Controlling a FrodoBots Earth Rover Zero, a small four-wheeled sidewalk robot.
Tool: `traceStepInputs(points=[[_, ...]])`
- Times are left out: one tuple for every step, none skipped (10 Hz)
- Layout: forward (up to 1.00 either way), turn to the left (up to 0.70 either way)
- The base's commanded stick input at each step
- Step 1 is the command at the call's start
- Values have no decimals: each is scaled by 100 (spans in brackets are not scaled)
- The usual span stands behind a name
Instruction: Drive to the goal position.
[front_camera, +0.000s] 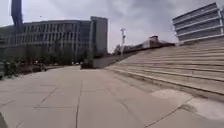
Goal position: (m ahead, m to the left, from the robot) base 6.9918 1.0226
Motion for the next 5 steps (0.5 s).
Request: traceStepInputs(points=[[100, 0], [100, 0], [100, 0], [100, 0], [100, 0]])
